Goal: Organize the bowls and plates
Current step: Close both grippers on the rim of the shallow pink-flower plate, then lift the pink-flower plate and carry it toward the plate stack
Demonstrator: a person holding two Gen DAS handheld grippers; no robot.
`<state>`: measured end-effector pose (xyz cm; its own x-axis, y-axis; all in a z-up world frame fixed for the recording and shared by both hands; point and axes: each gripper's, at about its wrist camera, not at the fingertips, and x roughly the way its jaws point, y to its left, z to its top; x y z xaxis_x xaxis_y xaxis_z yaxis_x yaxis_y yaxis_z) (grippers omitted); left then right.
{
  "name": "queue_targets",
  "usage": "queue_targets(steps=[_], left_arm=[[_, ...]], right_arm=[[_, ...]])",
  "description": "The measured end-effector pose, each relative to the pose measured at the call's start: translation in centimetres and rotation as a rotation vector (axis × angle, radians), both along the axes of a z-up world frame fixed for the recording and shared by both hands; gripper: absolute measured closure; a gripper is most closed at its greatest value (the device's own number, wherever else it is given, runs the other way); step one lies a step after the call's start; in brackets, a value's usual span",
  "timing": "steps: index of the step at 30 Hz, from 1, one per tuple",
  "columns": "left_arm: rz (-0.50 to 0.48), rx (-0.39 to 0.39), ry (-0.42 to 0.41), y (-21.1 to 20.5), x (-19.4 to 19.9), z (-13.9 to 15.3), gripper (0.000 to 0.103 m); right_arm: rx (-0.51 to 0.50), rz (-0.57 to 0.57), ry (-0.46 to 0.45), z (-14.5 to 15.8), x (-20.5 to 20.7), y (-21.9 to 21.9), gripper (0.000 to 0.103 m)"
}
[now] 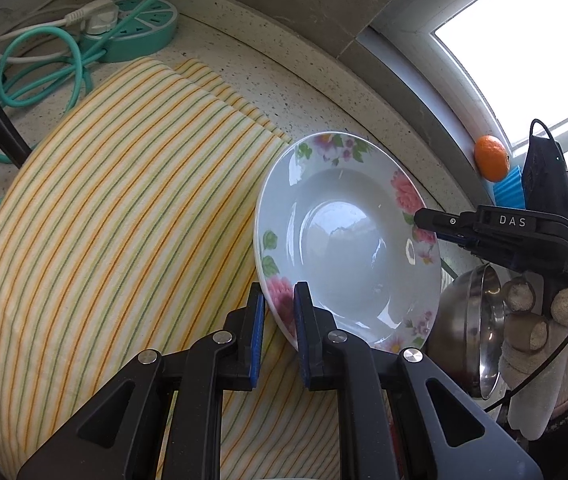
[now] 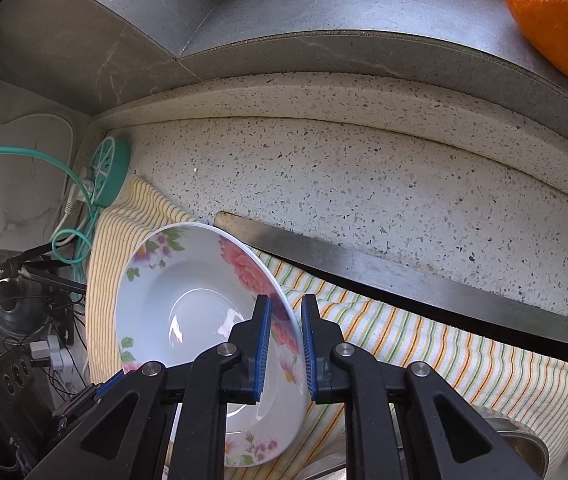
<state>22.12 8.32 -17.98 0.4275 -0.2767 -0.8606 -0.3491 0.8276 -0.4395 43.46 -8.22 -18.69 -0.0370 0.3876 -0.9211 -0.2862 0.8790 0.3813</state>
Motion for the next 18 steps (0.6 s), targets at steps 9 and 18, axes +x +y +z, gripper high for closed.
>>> queue_targets(steps=[9, 18], left_arm=[[-0.018, 0.060, -0.013, -0.1, -0.2, 0.5, 0.089], [-0.005, 0.076, -0.014, 0.9, -1.0, 1.0, 0.089]], right_arm=[[0.004, 0.000, -0.005, 0.2, -0.5, 0.4, 0.090], [0.011, 0.022, 0.009, 0.2, -1.2, 1.8, 0.090]])
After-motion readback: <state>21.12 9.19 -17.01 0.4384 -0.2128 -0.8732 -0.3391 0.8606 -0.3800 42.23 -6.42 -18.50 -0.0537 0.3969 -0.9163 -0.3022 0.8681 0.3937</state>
